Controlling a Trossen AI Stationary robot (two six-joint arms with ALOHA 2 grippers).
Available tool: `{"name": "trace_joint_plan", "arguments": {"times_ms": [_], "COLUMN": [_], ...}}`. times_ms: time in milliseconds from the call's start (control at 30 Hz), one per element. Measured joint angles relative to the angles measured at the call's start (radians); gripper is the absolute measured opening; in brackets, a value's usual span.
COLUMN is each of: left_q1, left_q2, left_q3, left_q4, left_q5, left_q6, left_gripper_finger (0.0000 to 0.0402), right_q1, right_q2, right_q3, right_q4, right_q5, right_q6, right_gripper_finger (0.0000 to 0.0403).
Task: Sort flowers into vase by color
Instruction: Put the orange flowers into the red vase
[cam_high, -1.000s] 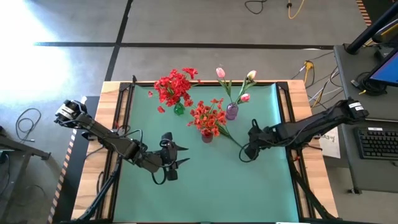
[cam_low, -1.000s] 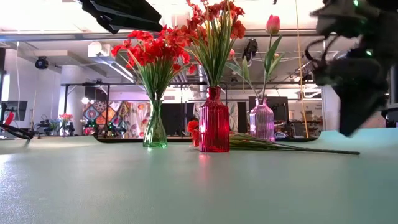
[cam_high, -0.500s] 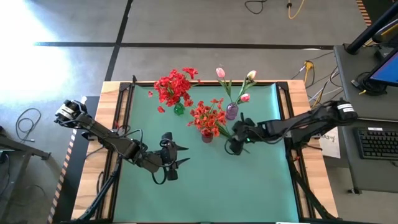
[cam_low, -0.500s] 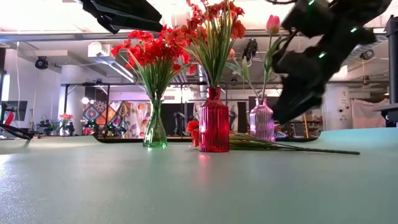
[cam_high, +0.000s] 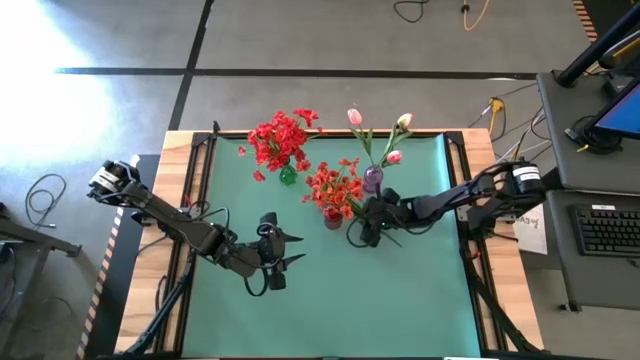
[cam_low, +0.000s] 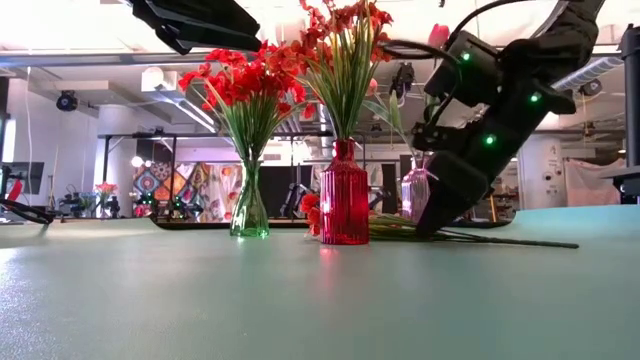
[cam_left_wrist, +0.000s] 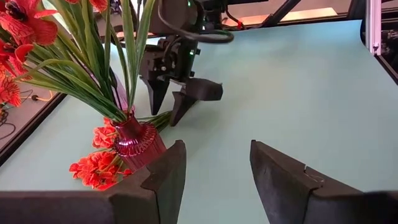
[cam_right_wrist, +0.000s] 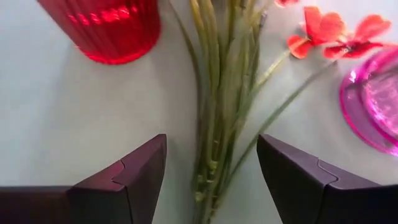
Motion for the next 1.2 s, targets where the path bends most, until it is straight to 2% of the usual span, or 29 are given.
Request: {"name": "trace_joint_plan", "arguments": {"times_ms": [233, 367, 500, 733, 833, 967, 1200], "left_q1": [0.001, 0.004, 0.007, 0.007, 0.007, 0.007, 0.007], "left_q2": [0.000, 0.000, 0.000, 0.000, 0.000, 0.000, 0.000], "left_q3": [0.000, 0.000, 0.000, 0.000, 0.000, 0.000, 0.000], "left_q4": [-0.002, -0.002, -0.001, 0.001, 0.001, 0.001, 0.001], "left_q5": [0.000, 0.000, 0.000, 0.000, 0.000, 0.000, 0.000], "left_q6": [0.003, 0.003, 0.002, -0.004, -0.004, -0.012, -0.019], "left_gripper_finger": [0.0165, 0.0165, 0.0165, 0.0165, 0.0165, 0.0165, 0.0165], "right_q1": [0.000, 0.000, 0.000, 0.000, 0.000, 0.000, 0.003], "right_q2": [0.005, 0.020, 0.040, 0.029, 0.007, -0.044, -0.191], "right_q3": [0.000, 0.000, 0.002, 0.002, 0.000, 0.000, 0.000], "right_q4": [-0.016, -0.015, -0.001, -0.009, -0.023, -0.054, -0.225], "right_q5": [0.043, 0.036, 0.019, 0.016, 0.014, 0.014, -0.028], "right_q6": [0.017, 0.006, 0.028, 0.126, 0.129, 0.149, 0.265], "right_gripper_finger": [0.0237, 0.0217, 0.0168, 0.0053, 0.0022, 0.0022, 0.0028]}}
